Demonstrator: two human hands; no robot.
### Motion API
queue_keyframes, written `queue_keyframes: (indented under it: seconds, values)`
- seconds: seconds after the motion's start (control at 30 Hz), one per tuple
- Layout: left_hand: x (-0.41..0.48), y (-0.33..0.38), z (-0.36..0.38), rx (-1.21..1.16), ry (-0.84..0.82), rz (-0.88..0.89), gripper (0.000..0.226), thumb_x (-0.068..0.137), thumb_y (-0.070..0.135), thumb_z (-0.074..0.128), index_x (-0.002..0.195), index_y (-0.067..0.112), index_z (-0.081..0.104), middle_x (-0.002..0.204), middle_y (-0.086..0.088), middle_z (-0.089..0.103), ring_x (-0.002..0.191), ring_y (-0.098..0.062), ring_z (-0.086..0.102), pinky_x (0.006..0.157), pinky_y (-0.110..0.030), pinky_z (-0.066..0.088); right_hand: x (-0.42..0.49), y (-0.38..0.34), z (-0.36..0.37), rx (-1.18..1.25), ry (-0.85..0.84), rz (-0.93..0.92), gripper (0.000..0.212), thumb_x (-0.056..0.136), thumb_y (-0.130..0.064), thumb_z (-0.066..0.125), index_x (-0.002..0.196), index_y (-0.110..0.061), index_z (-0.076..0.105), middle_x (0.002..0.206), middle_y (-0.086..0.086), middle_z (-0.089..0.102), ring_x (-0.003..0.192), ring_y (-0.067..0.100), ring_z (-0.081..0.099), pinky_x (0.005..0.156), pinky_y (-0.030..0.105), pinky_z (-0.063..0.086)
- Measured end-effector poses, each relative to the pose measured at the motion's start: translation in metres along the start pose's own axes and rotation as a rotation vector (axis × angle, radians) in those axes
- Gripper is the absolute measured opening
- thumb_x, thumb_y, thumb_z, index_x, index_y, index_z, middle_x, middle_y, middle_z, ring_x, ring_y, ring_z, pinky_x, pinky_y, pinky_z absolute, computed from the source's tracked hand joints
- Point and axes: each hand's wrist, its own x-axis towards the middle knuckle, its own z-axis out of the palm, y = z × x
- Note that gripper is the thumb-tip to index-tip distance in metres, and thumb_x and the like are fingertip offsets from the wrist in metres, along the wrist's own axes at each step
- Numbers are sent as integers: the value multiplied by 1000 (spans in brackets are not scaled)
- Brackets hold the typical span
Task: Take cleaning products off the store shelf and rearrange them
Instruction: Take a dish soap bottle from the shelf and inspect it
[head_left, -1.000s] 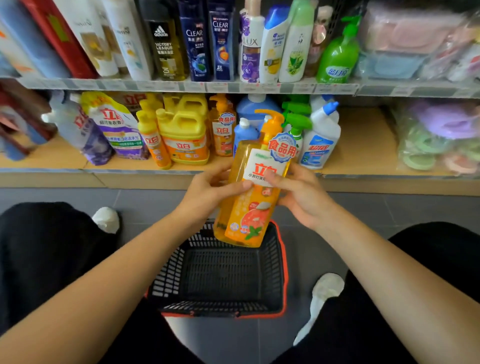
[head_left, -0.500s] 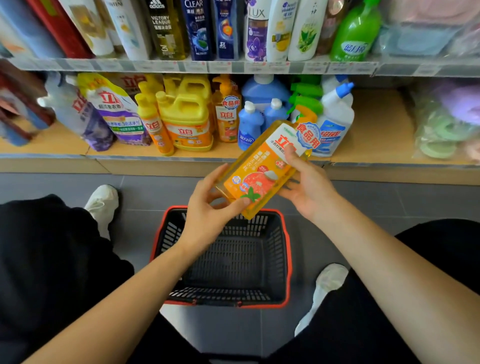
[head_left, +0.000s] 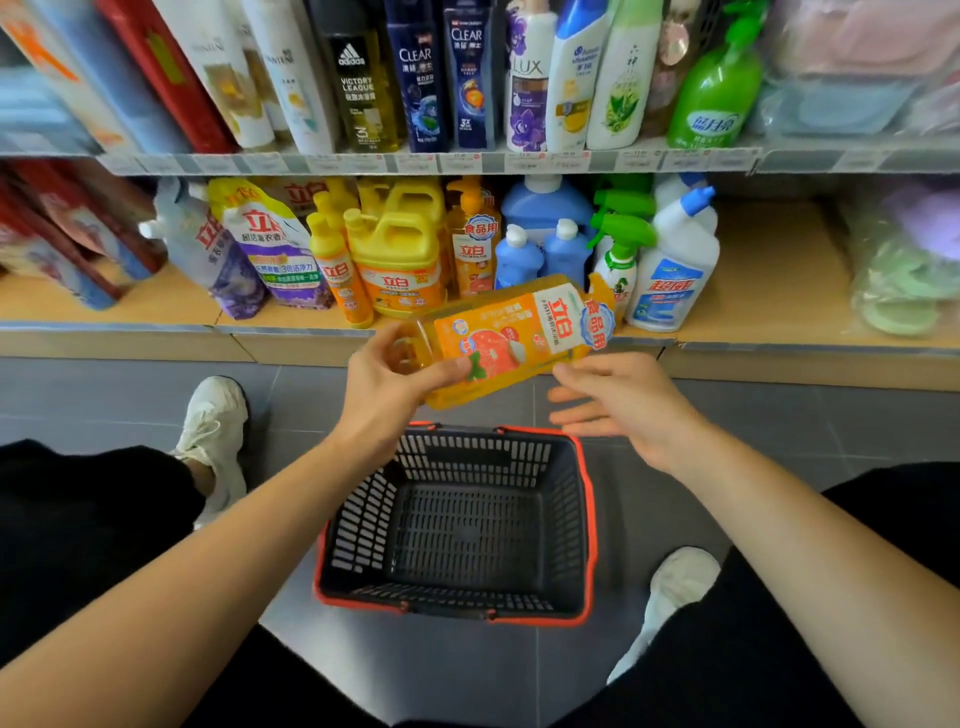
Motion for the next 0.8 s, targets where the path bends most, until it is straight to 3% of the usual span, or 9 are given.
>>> queue_keyframes:
  seconds: [0.07,0.13,0.23,0.37,0.43,0.53,0.63,0.7,0.8]
  values:
    - [2,14,-10,134,27,95,80,48,40,94,118,14,67,98,1,77,87,-12,73,66,-28,58,-6,-8,-4,-140,57,-189,18,88,-23,77,103,-16,72,96,11,77,74,18,76,64,29,62]
    - [3,27,-16,256,-15,163,80,49,42,94,119,16,67,100,3,76,88,-10,73,72,-30,60,-8,-18,-4,-287,101,-401,27,80,-23,84,105,-19,72,92,2,76,75,6,72,67,22,59]
    - [3,42,-19,416,-98,240,73,48,48,92,115,31,68,98,14,75,90,-2,69,80,-27,59,-5,-28,6,-537,77,-600,64,72,-32,89,129,-26,63,114,-9,67,96,3,63,83,24,51]
    - [6,55,-11,598,-241,357,85,51,54,89,127,24,64,109,17,71,102,2,64,90,-17,50,12,-30,25,-746,-37,-655,105,64,-46,92,152,-31,37,150,-8,48,129,3,44,102,24,36]
    - [9,55,-7,631,-326,419,80,54,47,91,126,29,63,107,26,70,101,7,64,88,-14,50,22,-27,27,-682,-113,-638,107,61,-41,95,152,-28,39,145,-10,53,130,4,49,103,22,39]
    - [12,47,-3,566,-427,456,82,61,37,94,135,26,61,120,22,70,114,3,63,96,-20,51,32,-10,21,-458,-195,-656,93,60,-26,97,142,-18,53,128,-10,65,118,5,61,98,22,49]
    - [35,44,2,568,-542,552,66,78,36,83,138,18,61,144,1,59,135,-9,53,110,-39,47,51,1,23,-250,-140,-610,83,60,-17,96,134,-15,59,119,-6,71,111,7,66,93,22,51]
    - [40,39,4,643,-619,667,51,89,24,74,136,8,62,153,-10,48,145,-20,42,117,-49,38,53,6,24,-178,-78,-612,80,61,-15,95,132,-13,60,119,-1,72,110,10,67,93,25,52]
    - [63,26,5,643,-624,726,42,92,12,70,132,3,63,145,-11,55,148,-30,37,119,-53,34,69,7,28,-132,-5,-560,78,60,-10,95,130,-13,60,118,2,71,105,8,67,90,23,52]
